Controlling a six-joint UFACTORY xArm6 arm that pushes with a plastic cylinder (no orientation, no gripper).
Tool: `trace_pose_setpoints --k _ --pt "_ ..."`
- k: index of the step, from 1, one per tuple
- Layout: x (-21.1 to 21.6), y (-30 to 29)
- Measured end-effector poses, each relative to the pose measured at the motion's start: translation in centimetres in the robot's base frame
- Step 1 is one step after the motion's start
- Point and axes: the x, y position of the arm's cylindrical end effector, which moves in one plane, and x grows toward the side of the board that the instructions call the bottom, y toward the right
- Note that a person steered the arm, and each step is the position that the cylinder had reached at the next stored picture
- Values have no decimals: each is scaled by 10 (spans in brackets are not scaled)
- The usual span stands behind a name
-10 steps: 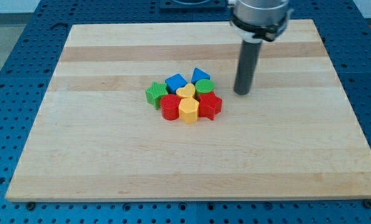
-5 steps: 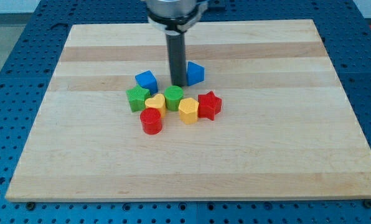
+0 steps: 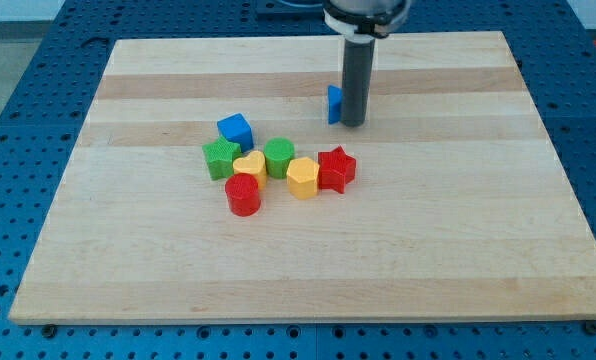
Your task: Move the blue triangle to the top left
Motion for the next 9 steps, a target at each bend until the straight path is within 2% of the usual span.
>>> trace_pose_setpoints --k 2,4,5,7,8,9 --pt "-54 -45" --pt "-66 -23" --pt "-72 -51" --pt "-100 -156" --pt "-106 -171" --pt "-106 -145"
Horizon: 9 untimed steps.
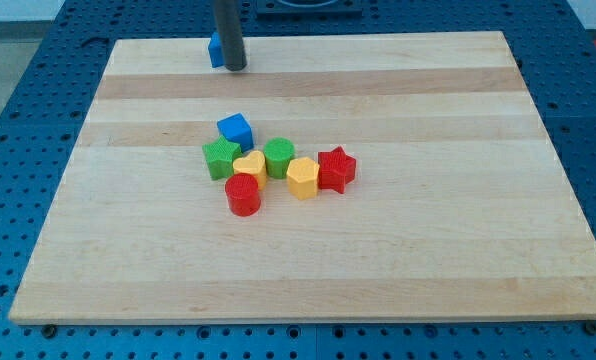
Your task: Move the blue triangle to the top left
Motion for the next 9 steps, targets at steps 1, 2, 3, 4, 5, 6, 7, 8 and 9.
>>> trace_pose_setpoints --k 1,2,3,4,5,6,7,8,9 --pt "-15 7" --pt "-33 -5" --pt "-35 -30" --pt "-35 -63" --pt "-35 -48" --pt "-33 -41" --pt "-33 -64" --pt "-33 -94" --pt "-33 -109"
